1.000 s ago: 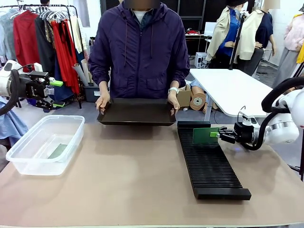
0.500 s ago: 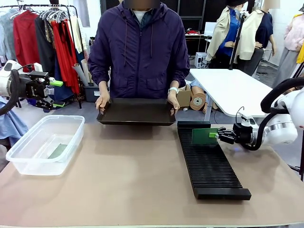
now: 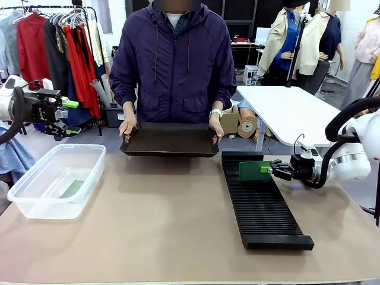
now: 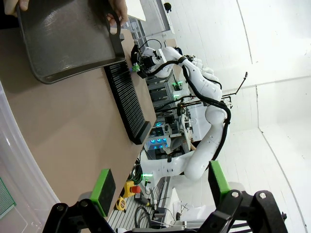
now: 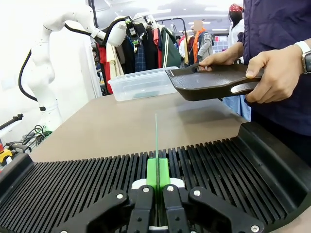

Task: Sort PCBs into racks and boxes based on the side picked up.
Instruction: If the short side of the Blank PCB is picked up, insert it into the PCB Rack ; if the long side is picked up, place it in the Organizing box.

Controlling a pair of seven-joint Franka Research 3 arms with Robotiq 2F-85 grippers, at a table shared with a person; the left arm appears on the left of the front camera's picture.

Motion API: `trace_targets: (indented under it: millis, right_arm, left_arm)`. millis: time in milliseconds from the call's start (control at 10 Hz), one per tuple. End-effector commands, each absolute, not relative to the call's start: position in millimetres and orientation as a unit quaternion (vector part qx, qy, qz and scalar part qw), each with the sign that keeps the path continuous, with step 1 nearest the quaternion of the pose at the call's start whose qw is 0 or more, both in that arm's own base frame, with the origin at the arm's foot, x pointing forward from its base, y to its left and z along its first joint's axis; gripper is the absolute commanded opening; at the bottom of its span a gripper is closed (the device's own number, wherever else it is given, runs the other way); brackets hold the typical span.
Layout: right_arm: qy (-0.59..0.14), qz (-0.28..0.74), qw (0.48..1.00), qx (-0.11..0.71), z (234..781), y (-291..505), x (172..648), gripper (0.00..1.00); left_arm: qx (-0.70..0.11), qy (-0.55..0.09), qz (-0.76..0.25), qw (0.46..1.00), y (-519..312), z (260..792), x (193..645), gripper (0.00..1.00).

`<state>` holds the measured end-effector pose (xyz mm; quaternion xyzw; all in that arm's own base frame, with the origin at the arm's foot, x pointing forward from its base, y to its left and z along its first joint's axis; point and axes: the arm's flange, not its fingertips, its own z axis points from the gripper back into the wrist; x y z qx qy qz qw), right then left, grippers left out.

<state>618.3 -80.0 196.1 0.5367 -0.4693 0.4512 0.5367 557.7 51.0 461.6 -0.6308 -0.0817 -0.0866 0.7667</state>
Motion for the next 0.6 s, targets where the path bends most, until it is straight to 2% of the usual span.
trace_targets:
  millis: [0, 500]
  right_arm:
    - [-0.476, 0.454, 0.540, 0.525, 192.8, -75.3, 623.3, 0.00]
    - [-0.475, 0.457, 0.551, 0.512, 189.1, -72.3, 625.6, 0.00]
  left_arm:
    - [-0.631, -0.083, -0.087, 0.766, 51.4, 463.7, 555.4, 1.00]
    - [-0.631, -0.083, -0.087, 0.766, 51.4, 463.7, 555.4, 1.00]
